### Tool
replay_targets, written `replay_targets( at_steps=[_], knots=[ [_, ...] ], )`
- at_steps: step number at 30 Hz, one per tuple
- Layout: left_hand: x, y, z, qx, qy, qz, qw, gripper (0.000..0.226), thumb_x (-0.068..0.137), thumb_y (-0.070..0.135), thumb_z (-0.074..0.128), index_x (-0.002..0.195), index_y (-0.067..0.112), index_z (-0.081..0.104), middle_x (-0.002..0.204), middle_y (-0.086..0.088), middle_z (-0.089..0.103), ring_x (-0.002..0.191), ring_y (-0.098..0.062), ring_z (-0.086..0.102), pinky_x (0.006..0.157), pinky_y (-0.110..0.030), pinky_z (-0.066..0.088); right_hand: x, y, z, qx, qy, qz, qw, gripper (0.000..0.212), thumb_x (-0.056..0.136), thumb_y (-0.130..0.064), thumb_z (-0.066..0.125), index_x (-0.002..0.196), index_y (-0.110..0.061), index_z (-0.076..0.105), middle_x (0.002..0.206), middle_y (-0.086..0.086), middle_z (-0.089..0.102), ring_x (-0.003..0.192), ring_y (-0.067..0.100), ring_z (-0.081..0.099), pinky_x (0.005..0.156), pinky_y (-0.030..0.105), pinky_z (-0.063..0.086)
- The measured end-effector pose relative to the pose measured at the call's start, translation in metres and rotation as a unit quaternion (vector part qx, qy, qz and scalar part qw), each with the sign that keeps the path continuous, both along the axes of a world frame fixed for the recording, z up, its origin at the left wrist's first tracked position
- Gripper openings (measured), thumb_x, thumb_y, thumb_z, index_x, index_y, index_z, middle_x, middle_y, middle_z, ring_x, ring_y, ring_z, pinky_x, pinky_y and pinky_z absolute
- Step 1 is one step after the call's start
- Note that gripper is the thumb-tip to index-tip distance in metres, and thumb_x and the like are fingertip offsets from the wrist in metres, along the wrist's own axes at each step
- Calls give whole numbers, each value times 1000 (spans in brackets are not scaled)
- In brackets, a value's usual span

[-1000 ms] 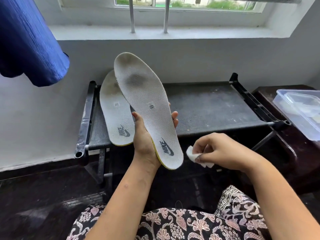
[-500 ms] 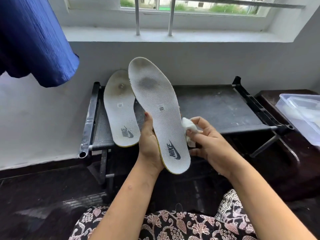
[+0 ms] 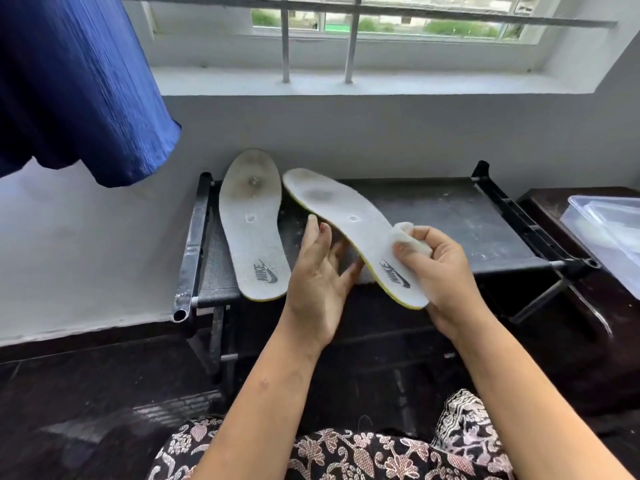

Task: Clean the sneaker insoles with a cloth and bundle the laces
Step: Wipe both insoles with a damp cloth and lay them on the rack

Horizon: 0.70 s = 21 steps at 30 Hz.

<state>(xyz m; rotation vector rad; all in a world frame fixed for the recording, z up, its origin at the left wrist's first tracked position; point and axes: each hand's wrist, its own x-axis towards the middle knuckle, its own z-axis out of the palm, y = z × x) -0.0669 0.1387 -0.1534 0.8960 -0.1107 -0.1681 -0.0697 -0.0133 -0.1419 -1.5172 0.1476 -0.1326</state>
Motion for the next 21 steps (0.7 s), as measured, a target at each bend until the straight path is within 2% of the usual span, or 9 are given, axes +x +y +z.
replay_targets(
  at_steps=[2,4,6,8,10,12,15,18,21],
  knots=[
    [-3,7,5,24,-15,22,999,72,84,37,52,148,25,22,147,4,39,128,-12,48,103,-35,45,7,-3,-4,-33,-8,-44,998,5,89,-15,64,87,-18,61,91,9,70,76,20,68,66,34,56],
    [-6,16,15,101,-60,58,991,65,83,36,54,143,32,31,147,10,36,128,-7,46,104,-34,44,13,-3,-9,-97,-21,-85,991,10,86,-20,66,80,-26,61,91,5,70,80,21,68,72,39,57],
    [-5,27,24,195,-110,123,967,53,82,32,54,132,38,41,142,14,40,126,-4,46,105,-29,40,17,1,-11,-138,-28,-101,985,9,84,-22,66,79,-29,63,91,1,70,86,23,68,77,44,57],
    [1,44,25,295,-114,229,921,45,81,30,54,125,37,48,135,15,46,124,-4,45,106,-28,37,20,6,-14,-158,-33,-94,982,11,85,-22,65,82,-33,64,93,-4,70,90,21,67,81,43,56],
    [7,63,18,394,-85,317,859,40,84,27,56,123,33,51,132,12,48,125,-7,43,109,-35,35,22,11,-16,-197,-38,-72,977,11,87,-22,63,87,-33,63,97,-8,68,94,16,64,80,32,54],
    [7,76,12,457,-25,339,822,40,87,20,59,126,27,51,136,5,44,128,-15,40,110,-36,31,20,15,-16,-265,-40,-46,962,13,90,-18,60,94,-31,62,98,-11,65,94,10,58,73,7,42],
    [7,86,3,481,26,311,819,43,87,20,60,127,29,49,139,1,42,127,-17,42,105,-31,33,18,18,-16,-353,-54,-31,934,20,89,-7,56,101,-20,63,90,-13,61,86,8,51,66,-4,32],
    [9,86,2,453,24,289,843,45,80,26,59,119,43,49,132,7,50,116,-16,52,99,-43,44,18,19,-17,-383,-61,-30,921,21,88,-3,55,100,-19,63,82,-18,58,80,9,51,66,1,33],
    [9,87,3,447,50,283,847,48,87,10,58,128,33,48,117,11,45,86,4,48,85,-29,40,16,21,-18,-388,-71,-30,918,26,87,1,50,101,-17,61,84,-10,61,79,13,53,64,9,35]
  ],
)
